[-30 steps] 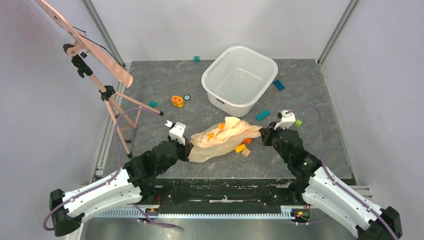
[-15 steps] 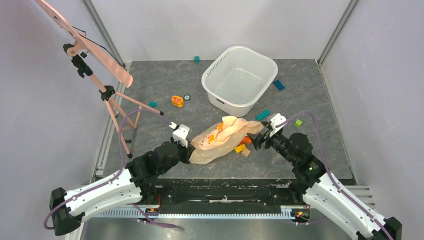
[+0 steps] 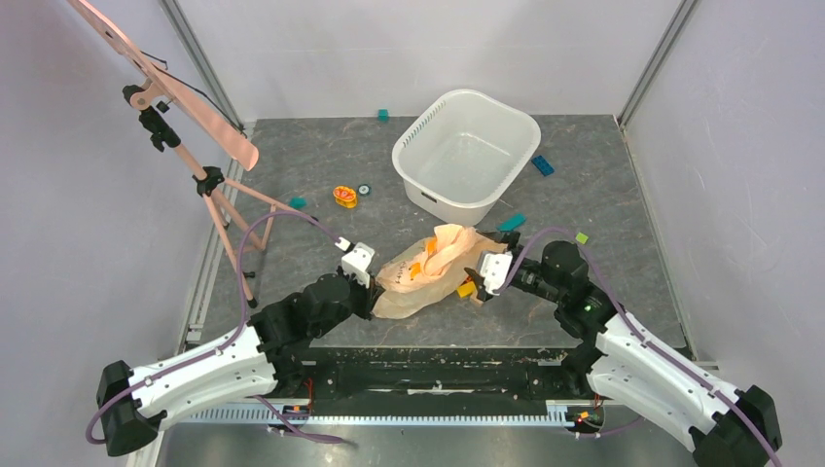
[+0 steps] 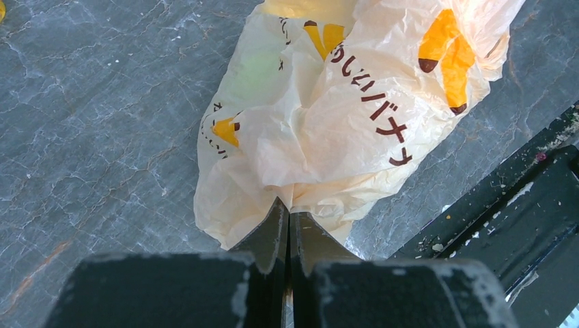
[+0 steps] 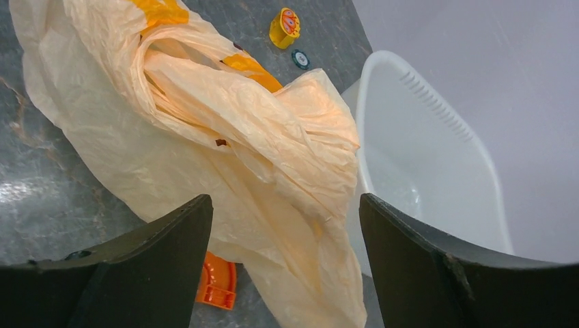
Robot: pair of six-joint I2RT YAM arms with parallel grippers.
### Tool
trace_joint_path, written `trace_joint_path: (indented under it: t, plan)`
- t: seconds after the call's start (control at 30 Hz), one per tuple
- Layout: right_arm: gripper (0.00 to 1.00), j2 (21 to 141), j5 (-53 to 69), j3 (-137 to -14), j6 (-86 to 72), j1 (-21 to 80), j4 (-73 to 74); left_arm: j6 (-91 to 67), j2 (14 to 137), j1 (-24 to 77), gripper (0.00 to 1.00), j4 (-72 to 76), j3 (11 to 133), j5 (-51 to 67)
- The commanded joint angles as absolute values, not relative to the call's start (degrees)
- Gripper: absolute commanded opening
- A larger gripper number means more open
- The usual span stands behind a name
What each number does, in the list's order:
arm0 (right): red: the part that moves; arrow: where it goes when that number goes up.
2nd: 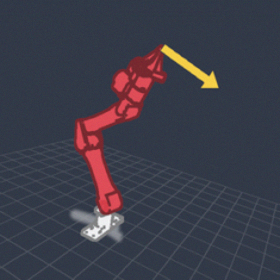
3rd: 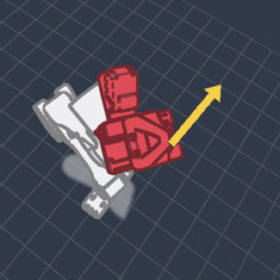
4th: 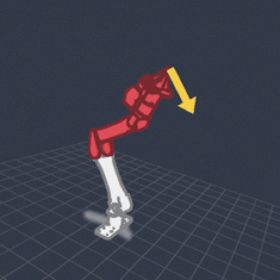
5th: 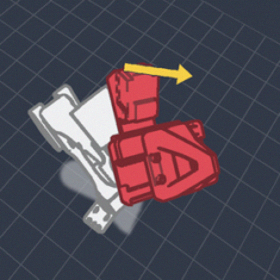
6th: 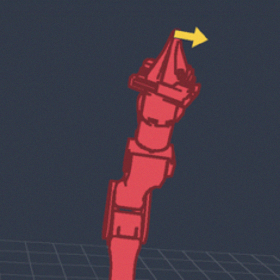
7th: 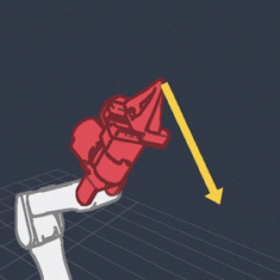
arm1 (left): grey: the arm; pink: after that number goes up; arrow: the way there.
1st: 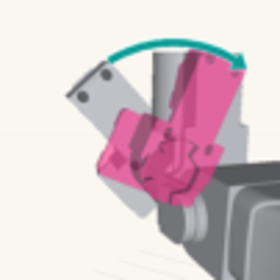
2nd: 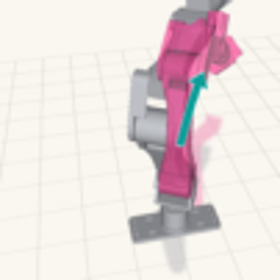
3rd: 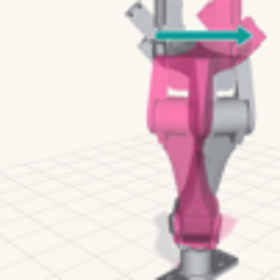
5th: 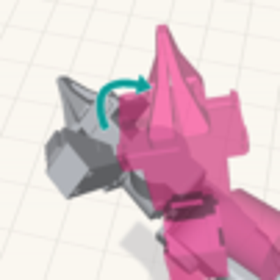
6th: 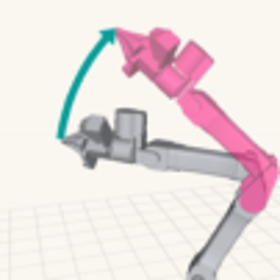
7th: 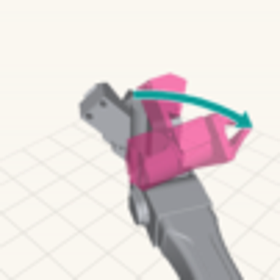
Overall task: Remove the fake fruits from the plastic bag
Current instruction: Untie the plastic bag at the center of the board.
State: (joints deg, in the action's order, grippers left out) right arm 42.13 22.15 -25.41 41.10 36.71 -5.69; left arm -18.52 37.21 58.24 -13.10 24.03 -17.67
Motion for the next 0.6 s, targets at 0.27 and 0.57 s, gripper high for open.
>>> trace_joint_path:
  t: [0.27, 0.57]
  plan:
    - [0.54, 46.97, 16.7, -28.68, 51.62, 38.85, -14.08, -16.0, 36.49, 58.13, 0.02, -10.61, 25.5, -17.01]
    - [0.02, 46.83, 0.88, -28.74, 24.47, 38.8, -21.14, -18.25, 35.06, 58.17, 0.02, -12.25, 25.55, -20.89]
